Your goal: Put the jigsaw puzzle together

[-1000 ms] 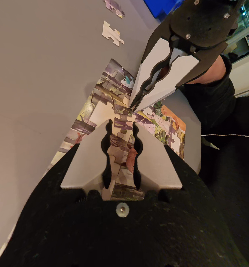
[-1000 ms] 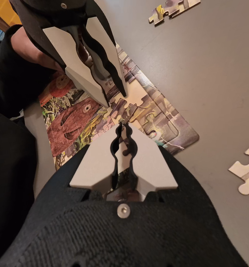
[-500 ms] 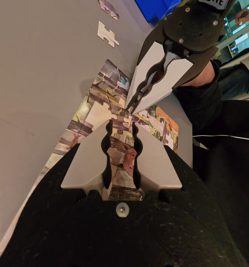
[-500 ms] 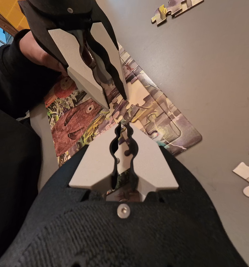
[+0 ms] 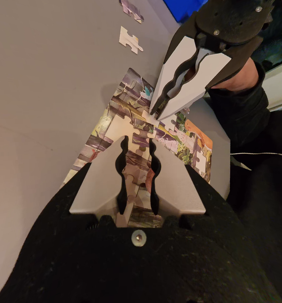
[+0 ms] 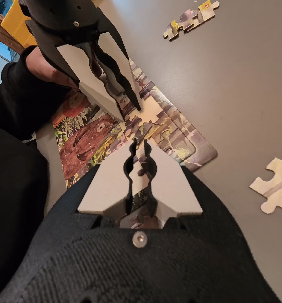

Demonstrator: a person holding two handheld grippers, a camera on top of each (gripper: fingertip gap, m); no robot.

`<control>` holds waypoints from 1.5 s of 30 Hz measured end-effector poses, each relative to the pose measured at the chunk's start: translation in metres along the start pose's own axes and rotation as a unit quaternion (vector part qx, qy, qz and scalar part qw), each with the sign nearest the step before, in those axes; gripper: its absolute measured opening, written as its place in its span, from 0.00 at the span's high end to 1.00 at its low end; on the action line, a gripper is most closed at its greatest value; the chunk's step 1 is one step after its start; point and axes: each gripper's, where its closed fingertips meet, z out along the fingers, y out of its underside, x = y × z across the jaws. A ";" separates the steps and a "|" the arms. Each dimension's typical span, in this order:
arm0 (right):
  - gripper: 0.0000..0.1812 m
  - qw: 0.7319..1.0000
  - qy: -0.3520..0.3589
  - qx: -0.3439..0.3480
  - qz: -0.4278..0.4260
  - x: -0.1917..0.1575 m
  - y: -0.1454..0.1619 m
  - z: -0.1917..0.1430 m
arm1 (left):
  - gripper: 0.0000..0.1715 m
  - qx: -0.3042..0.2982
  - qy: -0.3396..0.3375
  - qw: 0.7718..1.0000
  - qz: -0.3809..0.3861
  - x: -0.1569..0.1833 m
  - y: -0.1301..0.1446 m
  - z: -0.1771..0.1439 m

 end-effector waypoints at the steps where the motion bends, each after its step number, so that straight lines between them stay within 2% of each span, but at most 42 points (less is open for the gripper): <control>1: 0.96 1.000 0.000 -0.002 -0.001 0.000 0.001 0.001 | 0.87 -0.003 -0.002 1.000 0.002 0.000 0.001 0.000; 6: 0.94 1.000 -0.006 -0.011 -0.004 -0.004 0.003 0.007 | 0.86 -0.011 -0.032 0.999 0.020 -0.007 0.002 -0.008; 11: 0.91 1.000 -0.023 -0.011 0.007 -0.010 0.003 0.009 | 0.88 -0.007 -0.030 0.999 0.008 -0.012 0.003 -0.012; 17: 0.91 0.996 -0.086 0.025 0.030 -0.026 -0.009 0.001 | 0.89 -0.004 -0.026 1.000 0.003 -0.013 0.003 -0.011; 22: 0.91 0.992 -0.123 0.003 0.021 -0.040 -0.003 0.005 | 0.89 -0.004 -0.023 1.000 0.002 -0.012 0.003 -0.011; 29: 0.89 0.998 -0.065 0.020 0.008 -0.019 -0.008 -0.001 | 0.88 -0.009 -0.025 1.000 0.006 -0.010 0.004 -0.011; 34: 0.88 0.999 -0.032 -0.005 0.004 -0.009 0.000 0.003 | 0.88 -0.014 -0.024 0.999 0.017 -0.005 0.005 -0.013; 45: 0.87 0.999 -0.050 -0.019 0.006 -0.016 0.005 0.009 | 0.80 -0.046 -0.036 0.995 0.079 0.008 0.013 -0.003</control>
